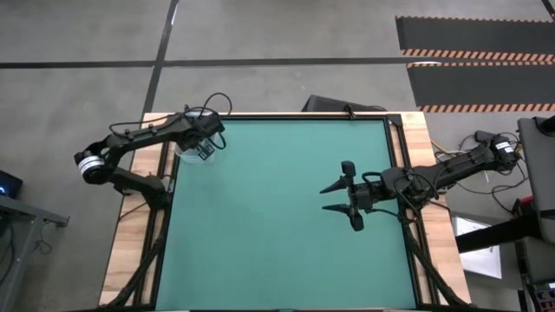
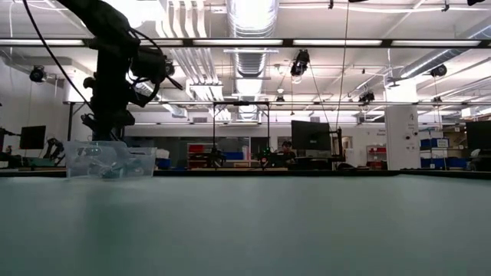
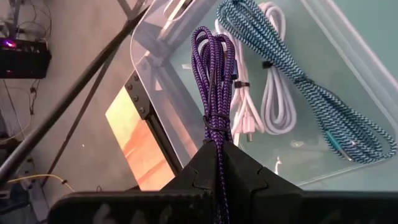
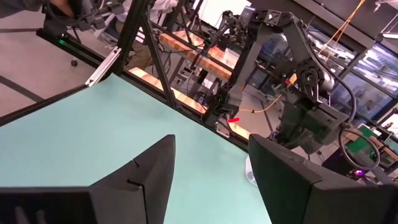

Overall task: Pick and place USB-C Cables
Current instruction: Put the violet charger cable into the transparent bin

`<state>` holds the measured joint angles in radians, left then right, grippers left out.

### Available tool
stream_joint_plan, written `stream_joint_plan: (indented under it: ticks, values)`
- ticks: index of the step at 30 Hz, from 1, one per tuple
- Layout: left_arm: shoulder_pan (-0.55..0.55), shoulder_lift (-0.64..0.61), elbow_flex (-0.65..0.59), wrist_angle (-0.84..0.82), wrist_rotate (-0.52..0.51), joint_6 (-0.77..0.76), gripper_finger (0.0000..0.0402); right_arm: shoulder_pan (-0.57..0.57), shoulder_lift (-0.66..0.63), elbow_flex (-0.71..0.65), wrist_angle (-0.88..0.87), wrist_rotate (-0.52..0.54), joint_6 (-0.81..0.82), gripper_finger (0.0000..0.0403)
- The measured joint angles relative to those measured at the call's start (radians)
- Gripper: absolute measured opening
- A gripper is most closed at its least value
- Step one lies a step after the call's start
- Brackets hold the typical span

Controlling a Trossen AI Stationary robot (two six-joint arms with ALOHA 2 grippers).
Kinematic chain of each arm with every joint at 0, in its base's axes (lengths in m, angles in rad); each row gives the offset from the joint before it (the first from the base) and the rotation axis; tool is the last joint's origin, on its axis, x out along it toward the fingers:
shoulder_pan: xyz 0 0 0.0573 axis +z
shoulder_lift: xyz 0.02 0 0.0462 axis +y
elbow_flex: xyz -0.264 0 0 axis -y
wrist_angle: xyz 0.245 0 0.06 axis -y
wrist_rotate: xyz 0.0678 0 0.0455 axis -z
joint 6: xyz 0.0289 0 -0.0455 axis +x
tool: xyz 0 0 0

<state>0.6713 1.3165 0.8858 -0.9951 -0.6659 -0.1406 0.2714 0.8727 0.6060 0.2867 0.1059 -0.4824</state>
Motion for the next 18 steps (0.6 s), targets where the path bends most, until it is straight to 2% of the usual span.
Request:
stream_joint_plan:
  ticks: [18]
  values:
    - [0.023, 0.006, -0.009, 0.006, -0.022, 0.001, 0.0000, 0.000, 0.000, 0.000, -0.002, 0.000, 0.000, 0.0196]
